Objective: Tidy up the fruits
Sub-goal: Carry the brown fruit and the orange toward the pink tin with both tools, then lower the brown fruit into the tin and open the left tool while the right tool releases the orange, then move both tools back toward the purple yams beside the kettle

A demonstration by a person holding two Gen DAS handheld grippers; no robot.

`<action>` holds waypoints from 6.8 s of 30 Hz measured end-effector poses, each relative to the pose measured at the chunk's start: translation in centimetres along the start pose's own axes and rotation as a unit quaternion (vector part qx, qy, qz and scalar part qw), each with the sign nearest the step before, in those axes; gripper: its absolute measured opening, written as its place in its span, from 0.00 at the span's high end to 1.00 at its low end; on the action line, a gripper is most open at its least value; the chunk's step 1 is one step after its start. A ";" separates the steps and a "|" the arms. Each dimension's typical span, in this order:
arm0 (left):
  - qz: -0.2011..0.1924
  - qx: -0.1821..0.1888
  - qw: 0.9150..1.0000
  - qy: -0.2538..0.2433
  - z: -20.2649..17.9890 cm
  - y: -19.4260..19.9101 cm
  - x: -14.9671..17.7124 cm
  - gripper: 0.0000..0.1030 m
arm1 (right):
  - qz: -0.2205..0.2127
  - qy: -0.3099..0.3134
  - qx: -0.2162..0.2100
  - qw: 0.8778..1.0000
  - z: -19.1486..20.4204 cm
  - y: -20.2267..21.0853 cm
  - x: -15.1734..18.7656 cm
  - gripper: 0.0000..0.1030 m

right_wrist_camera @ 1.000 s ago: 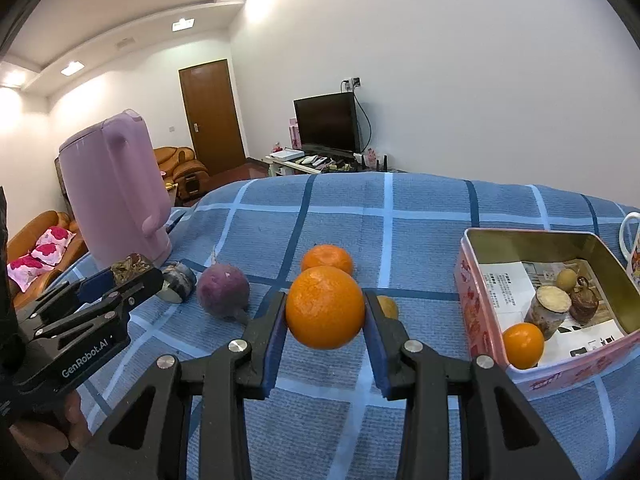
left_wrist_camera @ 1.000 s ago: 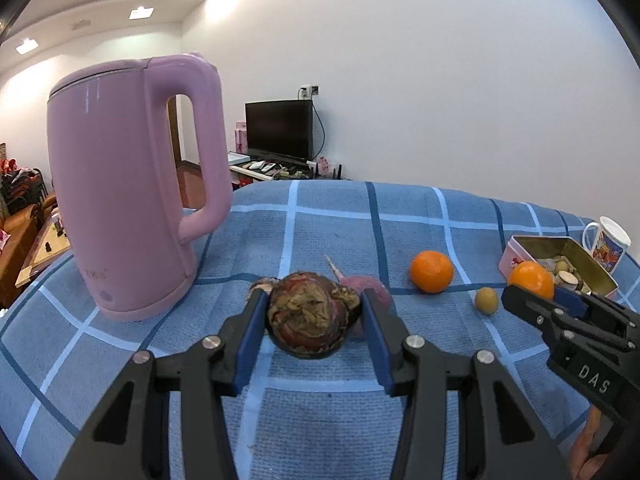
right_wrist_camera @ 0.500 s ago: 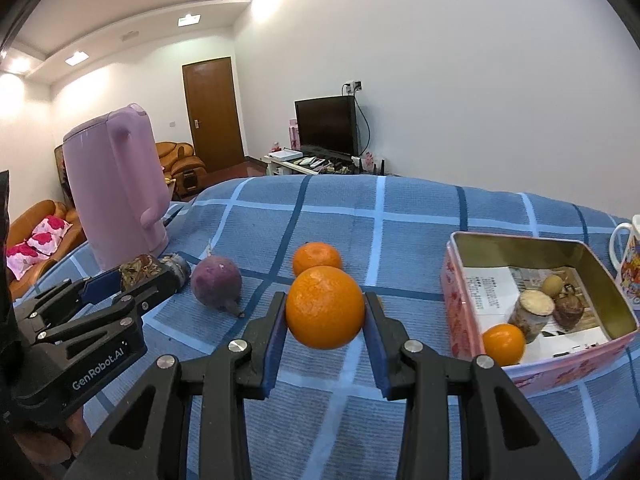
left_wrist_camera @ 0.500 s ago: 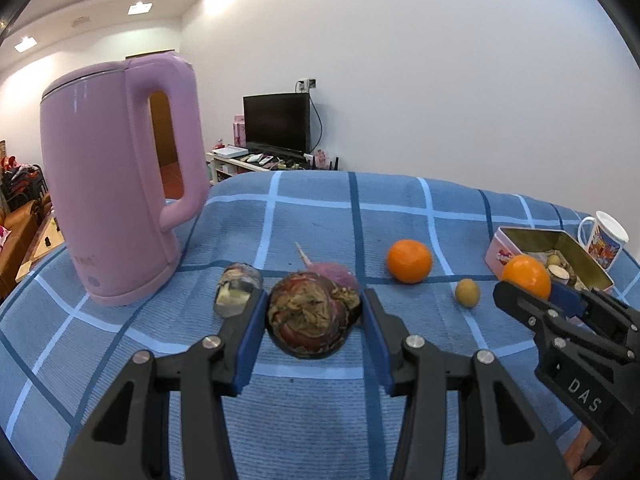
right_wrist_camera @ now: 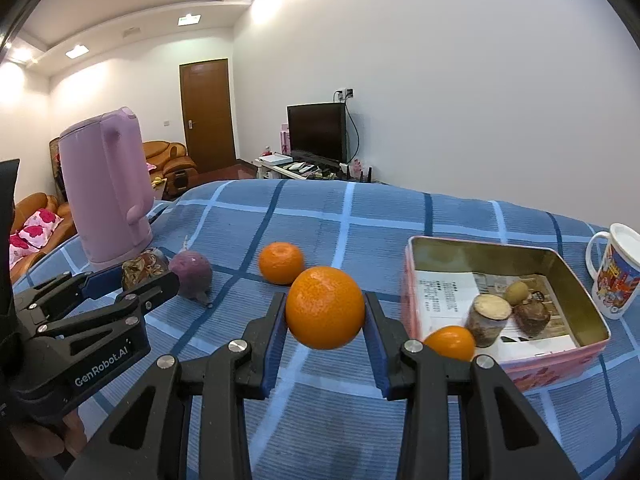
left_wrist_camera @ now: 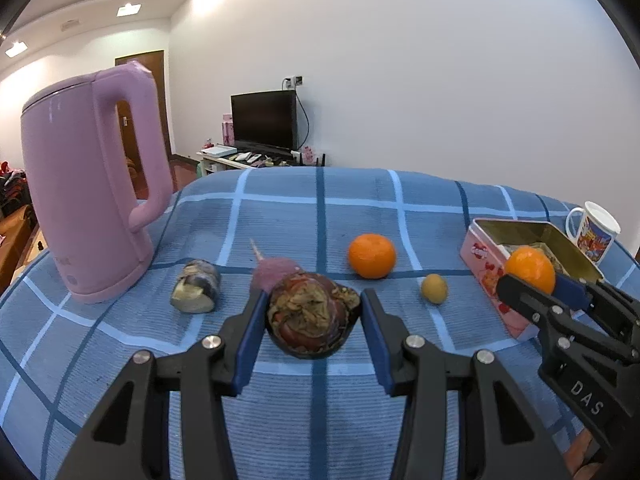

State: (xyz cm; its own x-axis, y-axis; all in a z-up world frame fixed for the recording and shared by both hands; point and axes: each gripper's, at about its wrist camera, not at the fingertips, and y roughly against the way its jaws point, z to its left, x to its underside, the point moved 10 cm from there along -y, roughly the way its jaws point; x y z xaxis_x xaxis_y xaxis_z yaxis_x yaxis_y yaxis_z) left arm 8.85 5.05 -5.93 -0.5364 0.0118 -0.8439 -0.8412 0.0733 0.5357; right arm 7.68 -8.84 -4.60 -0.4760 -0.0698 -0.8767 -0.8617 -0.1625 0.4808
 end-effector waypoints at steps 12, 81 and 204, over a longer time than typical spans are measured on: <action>0.001 0.023 1.000 -0.006 -4.0 -0.4 -0.1 0.52 | -0.008 0.000 0.016 1.000 -3.3 0.9 0.1 0.62; 0.050 0.077 0.994 -0.062 -22.3 -10.0 -4.4 0.52 | 0.042 -0.105 0.108 0.988 -23.6 -3.2 -0.8 0.62; -0.058 -0.059 0.997 -0.006 0.6 0.6 -2.0 0.00 | -0.082 -0.097 0.081 0.989 -4.2 2.4 -1.4 0.18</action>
State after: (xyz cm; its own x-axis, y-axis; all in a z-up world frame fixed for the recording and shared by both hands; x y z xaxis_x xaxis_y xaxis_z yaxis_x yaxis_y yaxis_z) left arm 9.50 5.65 -3.95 -0.4340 0.0225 -0.9006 -0.9004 -0.0425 0.4329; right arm 7.01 -13.26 -2.25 -0.3396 0.1369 -0.9306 -0.9392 0.0048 0.3434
